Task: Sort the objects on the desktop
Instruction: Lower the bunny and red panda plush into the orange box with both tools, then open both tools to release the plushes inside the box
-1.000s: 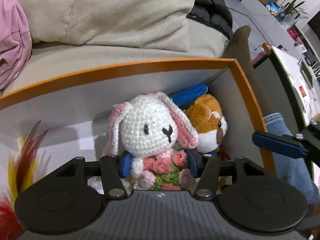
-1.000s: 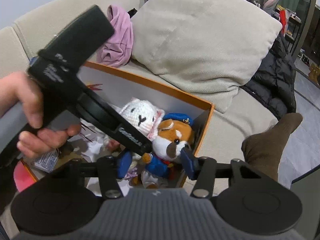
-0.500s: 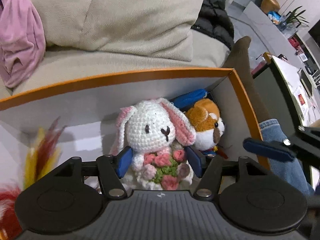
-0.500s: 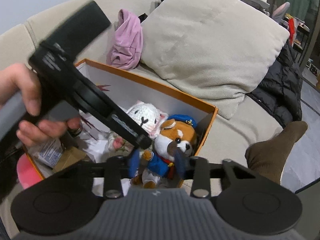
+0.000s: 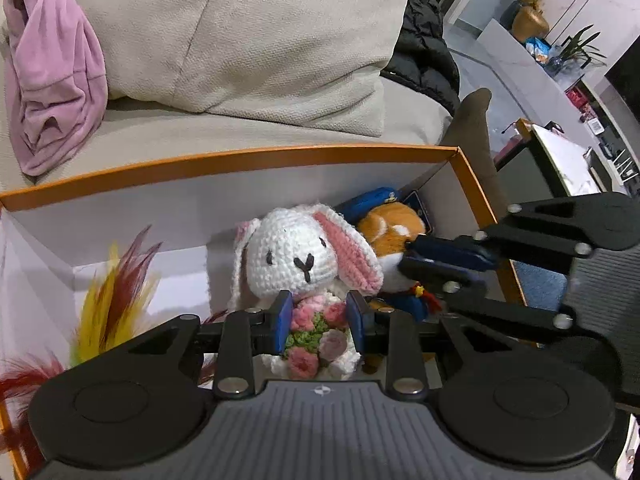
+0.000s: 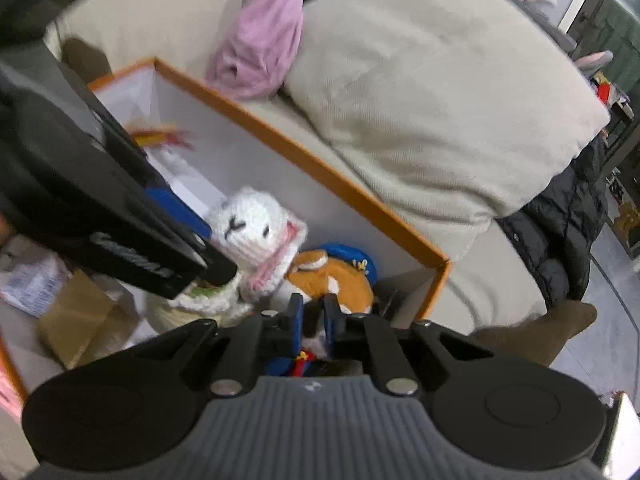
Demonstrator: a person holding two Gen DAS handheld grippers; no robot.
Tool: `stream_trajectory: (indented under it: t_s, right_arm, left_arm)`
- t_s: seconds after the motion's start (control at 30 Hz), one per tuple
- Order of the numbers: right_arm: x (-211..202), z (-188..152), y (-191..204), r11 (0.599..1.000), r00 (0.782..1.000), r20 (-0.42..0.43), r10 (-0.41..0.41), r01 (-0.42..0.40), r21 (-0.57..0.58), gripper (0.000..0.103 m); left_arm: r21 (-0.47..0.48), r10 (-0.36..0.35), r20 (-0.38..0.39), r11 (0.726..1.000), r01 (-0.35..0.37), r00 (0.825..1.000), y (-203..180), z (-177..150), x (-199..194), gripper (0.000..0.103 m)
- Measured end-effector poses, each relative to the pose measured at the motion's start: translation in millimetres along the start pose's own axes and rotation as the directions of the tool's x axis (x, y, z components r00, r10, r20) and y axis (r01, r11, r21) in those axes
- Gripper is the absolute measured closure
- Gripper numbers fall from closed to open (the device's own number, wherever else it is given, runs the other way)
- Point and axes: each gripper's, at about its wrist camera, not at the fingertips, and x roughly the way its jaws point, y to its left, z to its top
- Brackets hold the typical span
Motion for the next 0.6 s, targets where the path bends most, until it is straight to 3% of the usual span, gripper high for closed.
stream_trajectory:
  t_s: [0.3,0.6]
  right_arm:
    - [19.0,6.4,-2.9,0.998,0.998,-0.011,0.058,-0.058,0.04,0.094]
    - [-10.8,0.4,-8.1,0.995,0.996,0.061,0.058,-0.063,0.075,0.093]
  left_arm:
    - [-0.018,-0.024,0.017,1.0,0.024,1.0,3.2,-0.2,4.1,0.069]
    - [-0.071,0.01,0.061,0.997,-0.005,0.998,8.7,-1.1,-15.0,0.069]
